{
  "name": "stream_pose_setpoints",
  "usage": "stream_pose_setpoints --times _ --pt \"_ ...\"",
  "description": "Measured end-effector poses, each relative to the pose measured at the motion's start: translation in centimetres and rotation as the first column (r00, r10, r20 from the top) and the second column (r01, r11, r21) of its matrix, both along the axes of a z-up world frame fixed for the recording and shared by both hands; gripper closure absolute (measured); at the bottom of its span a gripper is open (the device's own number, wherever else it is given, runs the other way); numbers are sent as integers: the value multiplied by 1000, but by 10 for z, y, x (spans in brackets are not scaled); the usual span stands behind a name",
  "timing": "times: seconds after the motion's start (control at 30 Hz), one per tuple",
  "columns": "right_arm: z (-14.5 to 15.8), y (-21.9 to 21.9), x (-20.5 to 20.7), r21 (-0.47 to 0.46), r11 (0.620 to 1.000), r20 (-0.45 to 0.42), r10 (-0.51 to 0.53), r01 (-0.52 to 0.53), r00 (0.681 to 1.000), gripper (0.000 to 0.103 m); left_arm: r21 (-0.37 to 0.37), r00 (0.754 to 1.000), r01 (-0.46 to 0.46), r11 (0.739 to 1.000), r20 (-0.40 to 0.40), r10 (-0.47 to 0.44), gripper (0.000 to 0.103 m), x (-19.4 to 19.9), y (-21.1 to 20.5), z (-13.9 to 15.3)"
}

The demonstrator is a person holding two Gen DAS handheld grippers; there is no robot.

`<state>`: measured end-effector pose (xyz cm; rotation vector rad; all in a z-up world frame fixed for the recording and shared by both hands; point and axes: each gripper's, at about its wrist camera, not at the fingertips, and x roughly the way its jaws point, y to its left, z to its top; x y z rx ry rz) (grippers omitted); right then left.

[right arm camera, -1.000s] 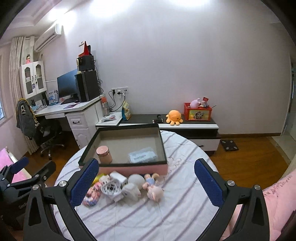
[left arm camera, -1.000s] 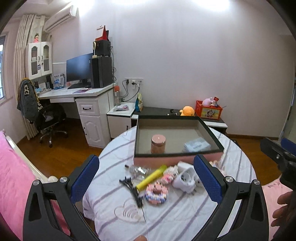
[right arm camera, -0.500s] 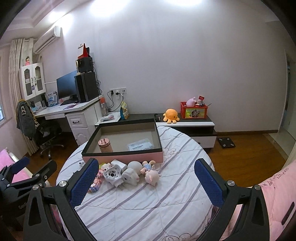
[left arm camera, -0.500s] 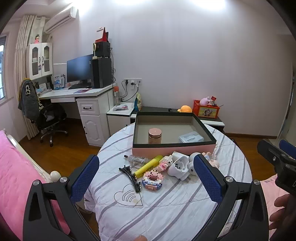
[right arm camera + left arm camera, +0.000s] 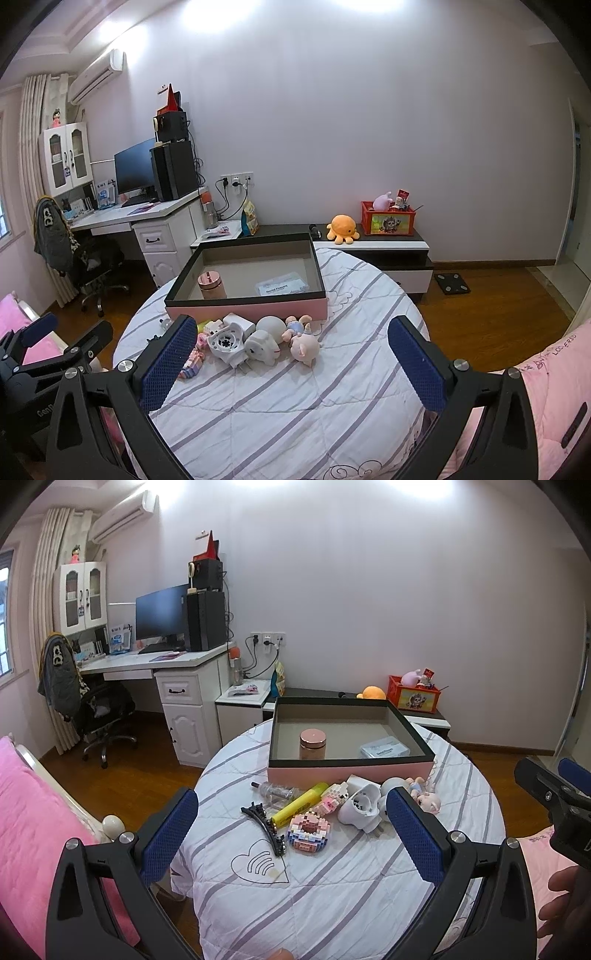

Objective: Organize rigid objects
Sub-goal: 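Withdraw both tools from the box and move toward the remaining objects, then grasp the black hair clip with the left tool while the right tool grasps the pig doll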

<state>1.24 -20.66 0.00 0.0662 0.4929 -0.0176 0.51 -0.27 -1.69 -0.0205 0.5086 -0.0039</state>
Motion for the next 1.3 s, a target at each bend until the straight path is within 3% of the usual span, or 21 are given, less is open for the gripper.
stream_pose_setpoints --times 0.2,0.4,0.8,0.97,1.3 --pt "-11 -3 10 -10 1000 -35 -11 10 999 0 -9 999 -10 1000 -39 10 0 8 8 -13" --pt "-41 -10 28 -13 1000 -127 -17 15 992 0 -11 992 -28 1000 -122 26 0 23 20 -47" --pt "-92 -8 68 -2 1000 -261 9 -10 965 0 46 960 -94 995 -260 103 0 76 41 -110" --pt "-110 -5 87 -1 1000 -303 23 -24 953 0 71 941 -88 994 -320 106 6 102 45 -134" --pt "-134 -14 118 -2 1000 -344 13 -15 939 0 22 927 -76 997 -365 79 9 135 47 -142"
